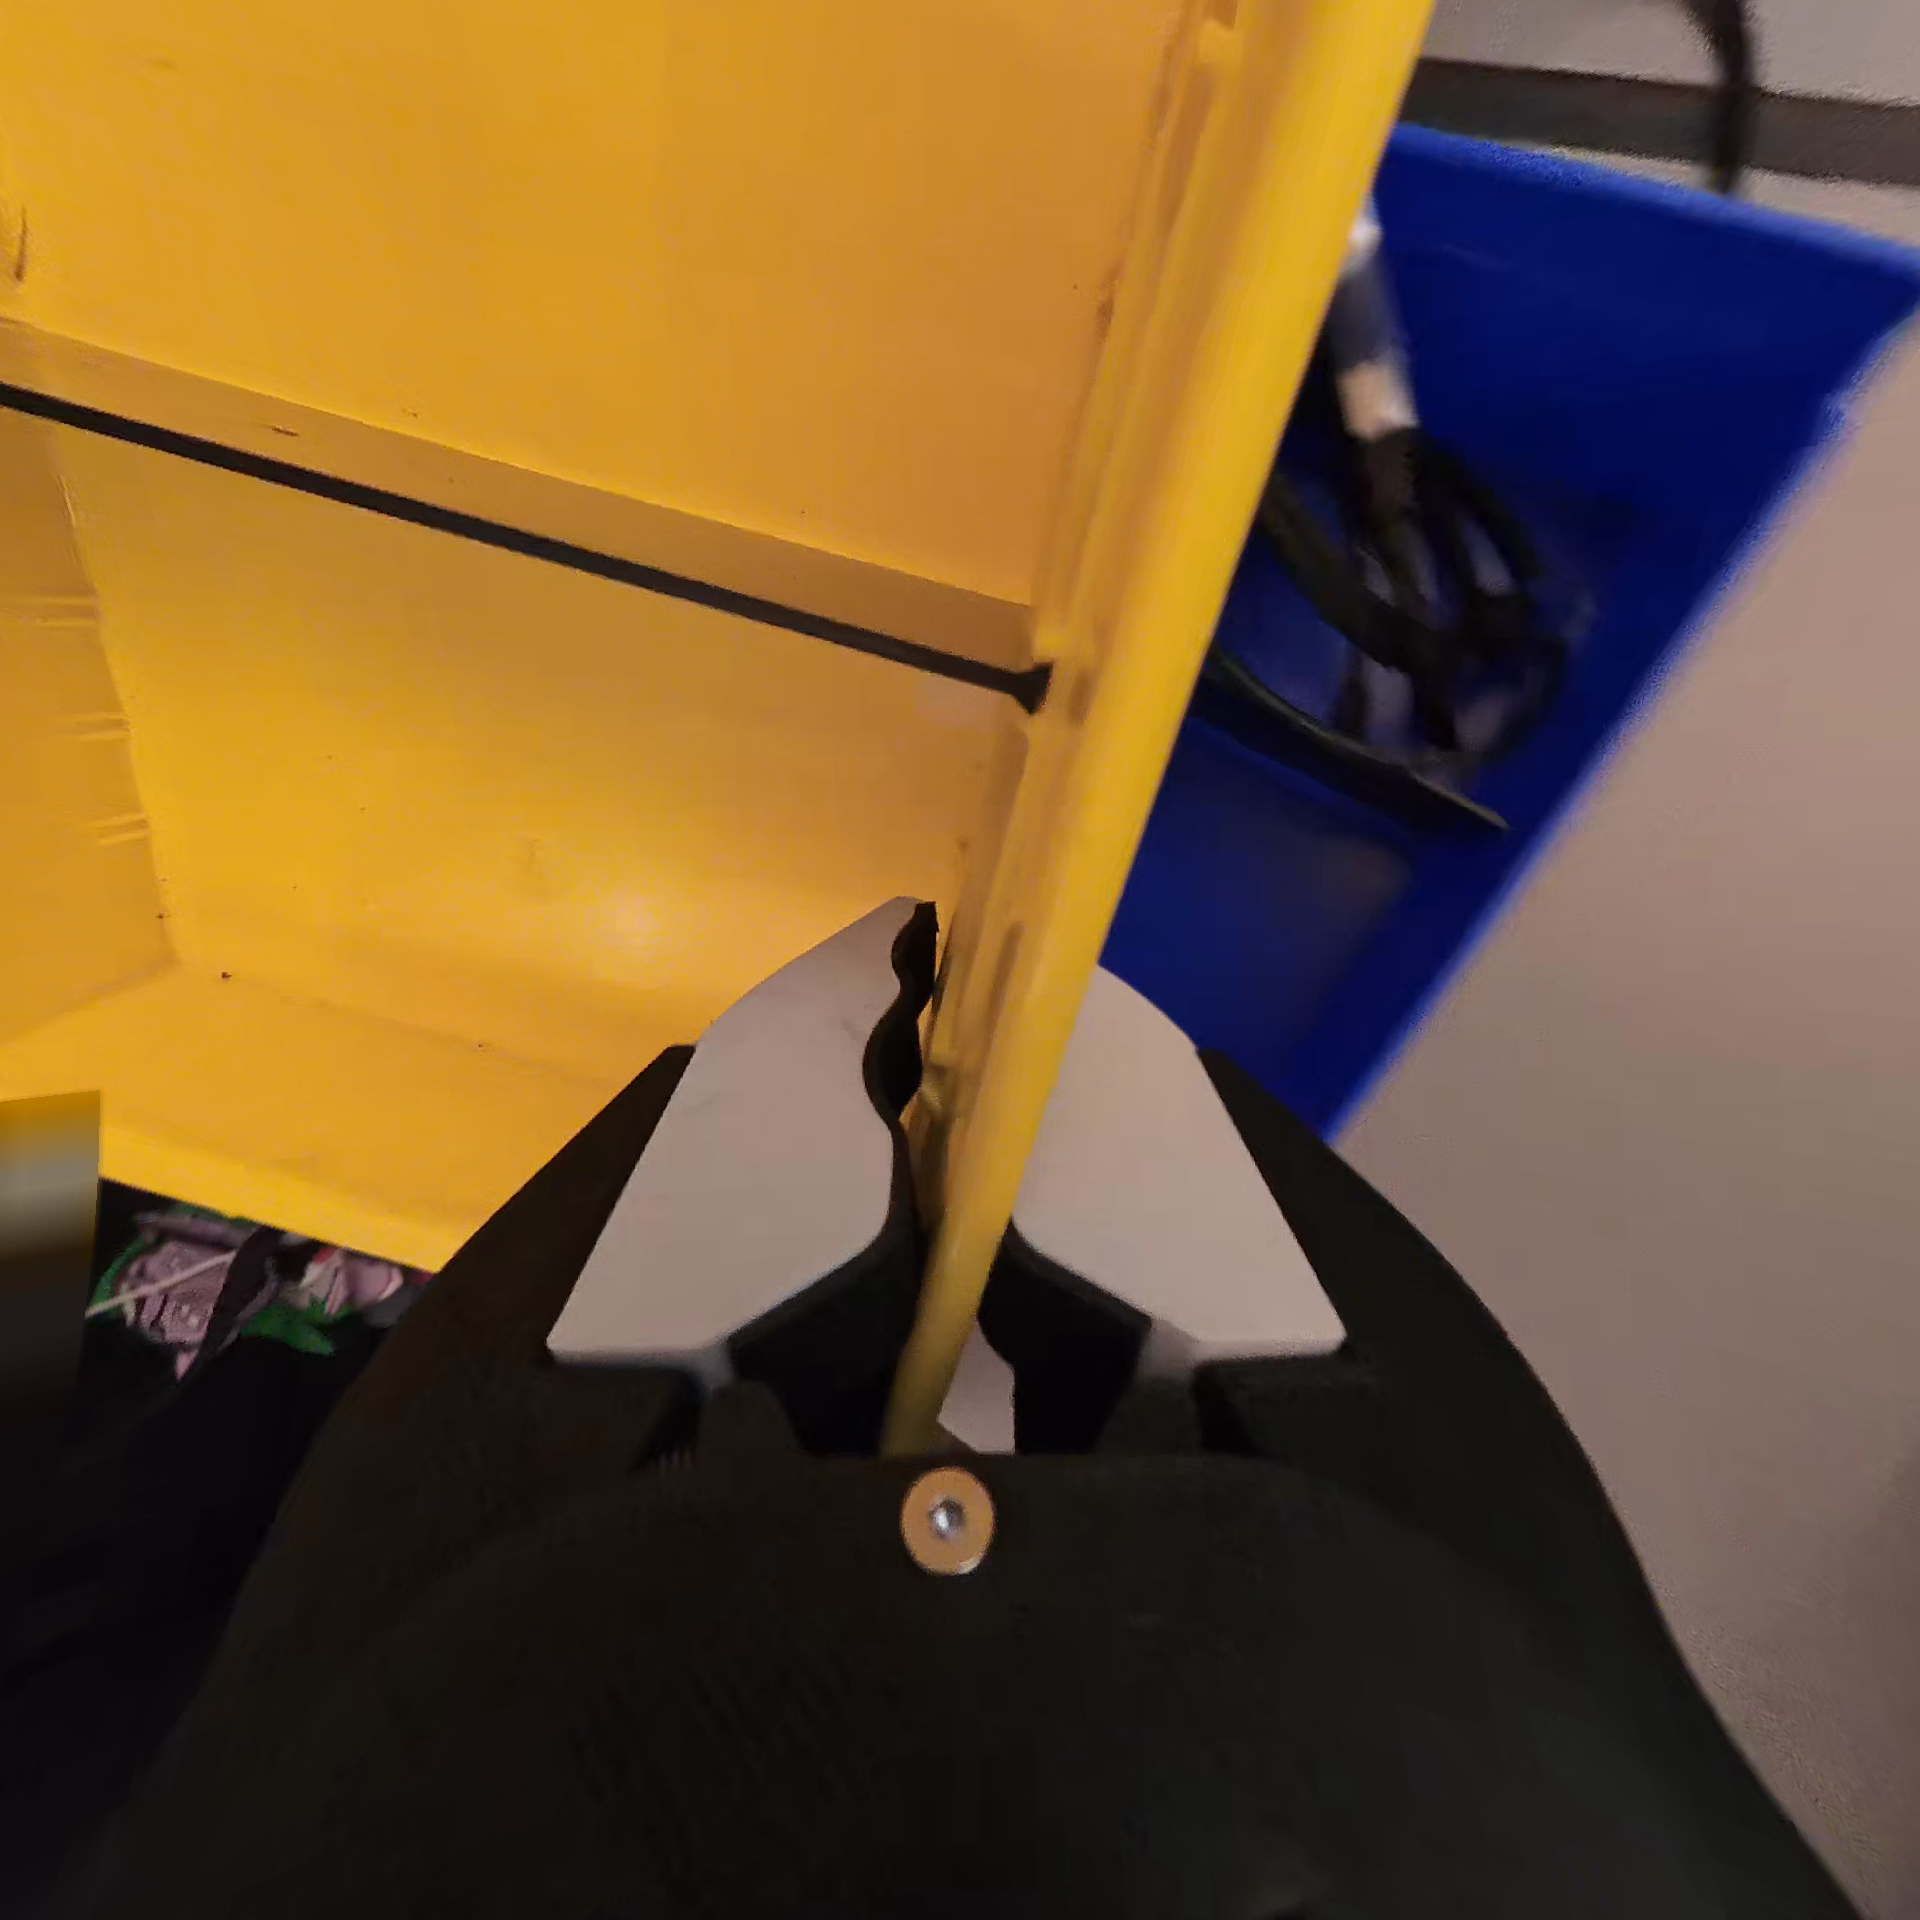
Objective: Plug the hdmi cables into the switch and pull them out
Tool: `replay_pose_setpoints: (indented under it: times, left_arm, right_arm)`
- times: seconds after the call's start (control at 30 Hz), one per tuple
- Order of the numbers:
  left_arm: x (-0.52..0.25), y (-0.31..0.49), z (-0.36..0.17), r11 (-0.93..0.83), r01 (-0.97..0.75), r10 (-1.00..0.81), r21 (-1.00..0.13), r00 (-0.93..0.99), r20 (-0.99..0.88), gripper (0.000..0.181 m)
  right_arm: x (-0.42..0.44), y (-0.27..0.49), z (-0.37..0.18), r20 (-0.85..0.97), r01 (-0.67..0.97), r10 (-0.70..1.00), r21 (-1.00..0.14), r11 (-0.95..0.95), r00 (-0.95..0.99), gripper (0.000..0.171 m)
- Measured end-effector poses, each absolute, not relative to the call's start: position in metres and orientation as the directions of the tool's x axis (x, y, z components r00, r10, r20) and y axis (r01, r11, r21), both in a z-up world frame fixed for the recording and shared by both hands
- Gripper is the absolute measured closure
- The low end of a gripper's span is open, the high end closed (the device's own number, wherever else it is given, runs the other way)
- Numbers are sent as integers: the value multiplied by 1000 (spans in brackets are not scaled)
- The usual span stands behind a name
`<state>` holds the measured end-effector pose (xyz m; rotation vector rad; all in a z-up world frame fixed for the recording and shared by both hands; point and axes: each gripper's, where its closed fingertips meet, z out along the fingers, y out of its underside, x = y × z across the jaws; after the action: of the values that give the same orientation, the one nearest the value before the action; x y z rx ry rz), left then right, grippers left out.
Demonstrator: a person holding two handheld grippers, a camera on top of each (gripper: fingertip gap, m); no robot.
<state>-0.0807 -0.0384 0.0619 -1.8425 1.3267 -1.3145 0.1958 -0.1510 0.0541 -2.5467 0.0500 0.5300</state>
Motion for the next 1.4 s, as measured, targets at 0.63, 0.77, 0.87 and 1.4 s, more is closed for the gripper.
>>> replay_pose_setpoints:
  times: [0.63, 0.77, 0.87, 1.4]
  left_arm:
    - [110, -99, -97, -575, -739, -767, -352, 337, 546, 108]
    - [115, -116, -106, -575, -783, -719, -235, 348, 602, 123]
    - [117, -112, -108, -595, -788, -676, -157, 385, 628, 131]
    - [-21, 60, -108, -638, -717, -766, -281, 555, 323, 171]
  right_arm:
    - [325, -236, -35, -447, -525, -337, -411, -746, 829, 166]
    - [329, -239, -36, -428, -527, -352, -414, -742, 832, 166]
    - [332, -241, -38, -415, -533, -368, -411, -740, 832, 166]
    - [341, -267, -87, -394, -599, -479, -282, -749, 784, 166]
